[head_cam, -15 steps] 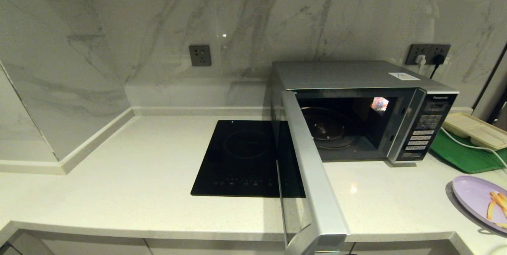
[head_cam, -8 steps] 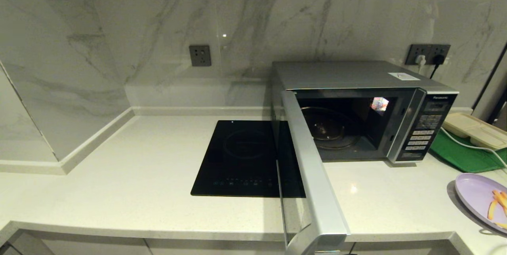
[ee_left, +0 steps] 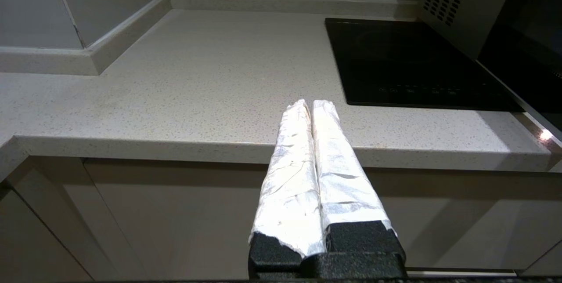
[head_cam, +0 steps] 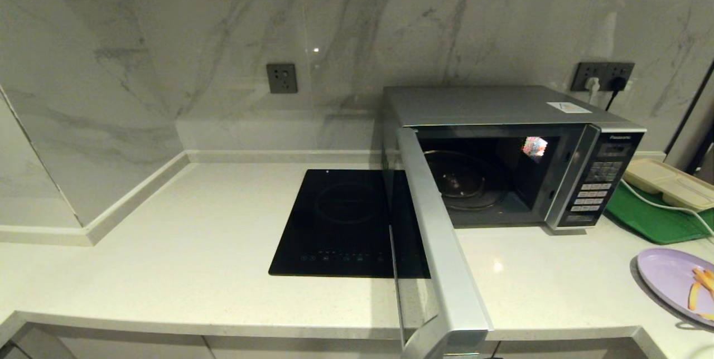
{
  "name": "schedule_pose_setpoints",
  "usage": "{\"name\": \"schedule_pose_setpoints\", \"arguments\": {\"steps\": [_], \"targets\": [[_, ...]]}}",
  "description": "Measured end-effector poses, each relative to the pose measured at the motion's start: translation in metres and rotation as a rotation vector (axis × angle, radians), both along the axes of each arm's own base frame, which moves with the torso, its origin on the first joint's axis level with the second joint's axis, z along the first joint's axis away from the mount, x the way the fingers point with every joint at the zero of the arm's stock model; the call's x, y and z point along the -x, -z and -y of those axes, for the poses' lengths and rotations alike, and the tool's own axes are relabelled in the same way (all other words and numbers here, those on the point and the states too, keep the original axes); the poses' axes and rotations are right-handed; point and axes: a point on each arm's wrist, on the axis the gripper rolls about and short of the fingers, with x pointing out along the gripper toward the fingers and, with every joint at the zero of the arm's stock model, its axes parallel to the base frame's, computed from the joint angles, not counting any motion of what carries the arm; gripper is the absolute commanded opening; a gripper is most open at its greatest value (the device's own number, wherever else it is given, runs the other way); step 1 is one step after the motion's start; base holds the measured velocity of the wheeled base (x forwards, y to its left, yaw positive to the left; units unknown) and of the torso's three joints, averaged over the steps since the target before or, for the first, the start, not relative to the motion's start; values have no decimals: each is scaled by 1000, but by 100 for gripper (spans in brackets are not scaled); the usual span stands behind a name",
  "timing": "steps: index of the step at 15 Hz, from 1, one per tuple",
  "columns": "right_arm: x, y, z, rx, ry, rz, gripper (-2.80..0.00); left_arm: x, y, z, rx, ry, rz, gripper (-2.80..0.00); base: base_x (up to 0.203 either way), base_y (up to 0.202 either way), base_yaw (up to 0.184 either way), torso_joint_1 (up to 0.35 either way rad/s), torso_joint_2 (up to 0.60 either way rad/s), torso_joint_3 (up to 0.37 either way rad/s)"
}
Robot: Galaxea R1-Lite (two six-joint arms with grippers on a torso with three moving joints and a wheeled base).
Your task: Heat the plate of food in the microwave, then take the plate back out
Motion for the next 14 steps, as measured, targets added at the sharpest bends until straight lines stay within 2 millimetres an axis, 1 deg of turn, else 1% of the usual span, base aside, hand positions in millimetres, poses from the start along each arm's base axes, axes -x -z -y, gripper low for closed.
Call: {"name": "schedule_pose_setpoints", "arguments": {"steps": [4, 10, 14], "targets": [[0, 0, 0, 3, -4, -2, -280, 0, 0, 0, 0, 0, 0, -280, 0, 0, 0, 0, 0, 0], [0, 9, 0, -21, -2, -15, -280, 0, 0, 0, 0, 0, 0, -280, 0, 0, 0, 0, 0, 0], [0, 11, 2, -19, 1, -16, -280, 0, 0, 0, 0, 0, 0, -280, 0, 0, 0, 0, 0, 0]]}}
